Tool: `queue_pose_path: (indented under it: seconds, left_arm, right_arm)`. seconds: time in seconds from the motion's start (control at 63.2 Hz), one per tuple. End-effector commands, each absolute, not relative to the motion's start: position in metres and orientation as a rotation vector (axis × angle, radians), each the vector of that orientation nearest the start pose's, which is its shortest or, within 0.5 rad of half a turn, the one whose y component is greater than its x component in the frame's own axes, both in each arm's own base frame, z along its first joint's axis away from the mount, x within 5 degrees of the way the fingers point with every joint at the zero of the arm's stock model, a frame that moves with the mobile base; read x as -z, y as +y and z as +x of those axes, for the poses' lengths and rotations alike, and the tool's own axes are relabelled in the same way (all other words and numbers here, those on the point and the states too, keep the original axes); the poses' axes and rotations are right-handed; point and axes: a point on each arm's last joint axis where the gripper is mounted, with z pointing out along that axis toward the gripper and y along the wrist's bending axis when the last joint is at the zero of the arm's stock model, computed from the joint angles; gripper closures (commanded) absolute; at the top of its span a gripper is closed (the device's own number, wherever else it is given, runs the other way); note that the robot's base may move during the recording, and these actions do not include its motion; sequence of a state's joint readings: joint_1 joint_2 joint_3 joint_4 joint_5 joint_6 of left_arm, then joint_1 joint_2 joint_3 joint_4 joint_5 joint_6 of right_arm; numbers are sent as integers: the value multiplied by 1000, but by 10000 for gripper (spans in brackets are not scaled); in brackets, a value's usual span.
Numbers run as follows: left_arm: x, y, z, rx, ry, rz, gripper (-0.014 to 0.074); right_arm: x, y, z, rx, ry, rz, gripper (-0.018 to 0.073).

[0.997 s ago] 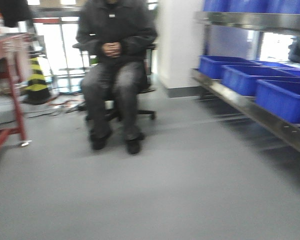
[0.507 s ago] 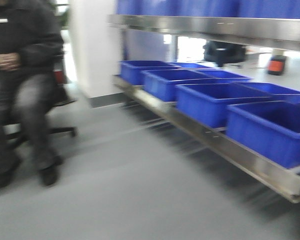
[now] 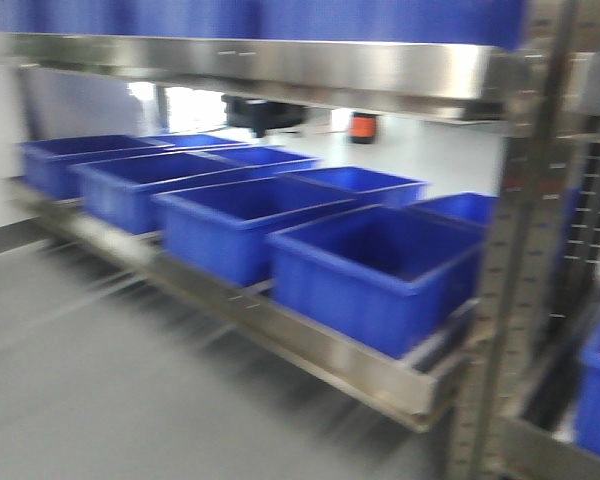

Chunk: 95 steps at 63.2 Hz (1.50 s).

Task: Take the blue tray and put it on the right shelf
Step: 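Drive the base away from the bench while holding the tray, then drive up to the steel shelf rack and stop facing it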

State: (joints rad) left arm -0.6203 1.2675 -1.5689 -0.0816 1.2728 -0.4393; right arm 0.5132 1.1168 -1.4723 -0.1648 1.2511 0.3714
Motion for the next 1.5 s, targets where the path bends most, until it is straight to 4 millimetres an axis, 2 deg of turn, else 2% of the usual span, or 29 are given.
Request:
queue_pose_path:
  seconds: [0.0,1.488]
  left_arm:
    - [-459,-145,167,675,2559,321,645]
    - [-459,-145,167,675,2559,321,645]
  right_arm:
    - [-463,84,163,-299,2384,-192,501]
    - [-463,84,163,-299,2384,-192,501]
